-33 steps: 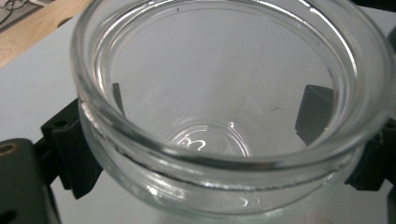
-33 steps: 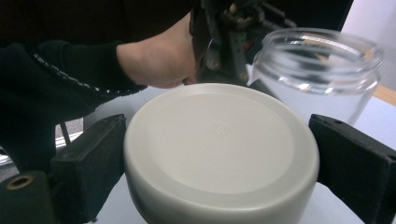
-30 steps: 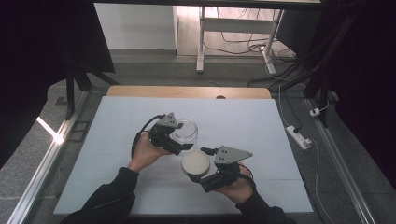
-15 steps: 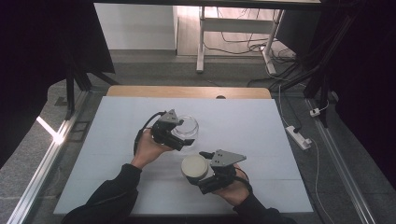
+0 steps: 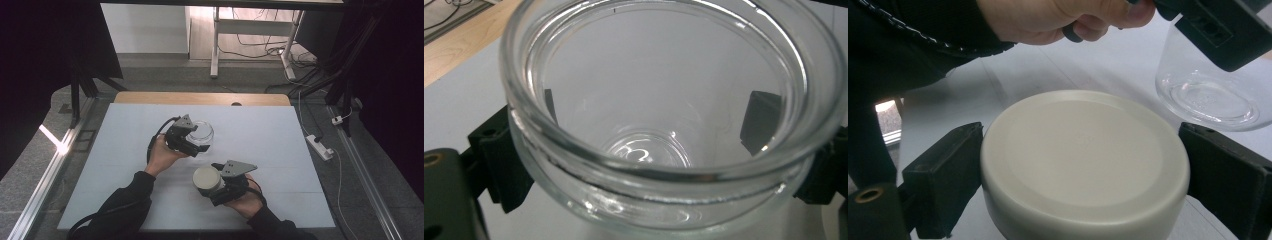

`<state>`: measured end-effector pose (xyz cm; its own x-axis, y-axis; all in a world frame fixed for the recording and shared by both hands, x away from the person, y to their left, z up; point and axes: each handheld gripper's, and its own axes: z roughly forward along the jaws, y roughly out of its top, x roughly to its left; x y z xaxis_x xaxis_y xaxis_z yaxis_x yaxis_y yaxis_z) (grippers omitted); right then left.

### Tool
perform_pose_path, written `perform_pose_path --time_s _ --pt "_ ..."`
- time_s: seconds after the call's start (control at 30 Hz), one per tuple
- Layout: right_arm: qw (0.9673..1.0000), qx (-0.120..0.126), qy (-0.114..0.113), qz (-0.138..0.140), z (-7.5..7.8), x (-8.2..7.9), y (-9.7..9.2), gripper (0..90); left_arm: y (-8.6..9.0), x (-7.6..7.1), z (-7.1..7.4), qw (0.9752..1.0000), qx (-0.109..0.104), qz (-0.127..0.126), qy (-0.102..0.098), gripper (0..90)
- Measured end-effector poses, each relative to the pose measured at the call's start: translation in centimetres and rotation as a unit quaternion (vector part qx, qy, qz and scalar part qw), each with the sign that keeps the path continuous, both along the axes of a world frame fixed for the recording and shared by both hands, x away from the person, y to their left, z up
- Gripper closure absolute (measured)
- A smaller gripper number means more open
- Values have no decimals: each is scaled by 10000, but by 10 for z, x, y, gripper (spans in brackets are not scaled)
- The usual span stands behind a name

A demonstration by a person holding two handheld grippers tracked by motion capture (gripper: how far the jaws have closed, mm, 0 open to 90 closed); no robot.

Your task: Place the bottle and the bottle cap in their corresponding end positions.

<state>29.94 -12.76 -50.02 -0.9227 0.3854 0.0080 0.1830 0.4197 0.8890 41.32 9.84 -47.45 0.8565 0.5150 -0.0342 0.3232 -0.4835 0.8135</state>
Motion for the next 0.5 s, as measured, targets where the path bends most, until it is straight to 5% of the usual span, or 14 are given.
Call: perform_pose_path --time_s 0.5 --pt "9990 -369 247 -18 -20 7 13 69 -13 16 -14 9999 78 77 28 74"
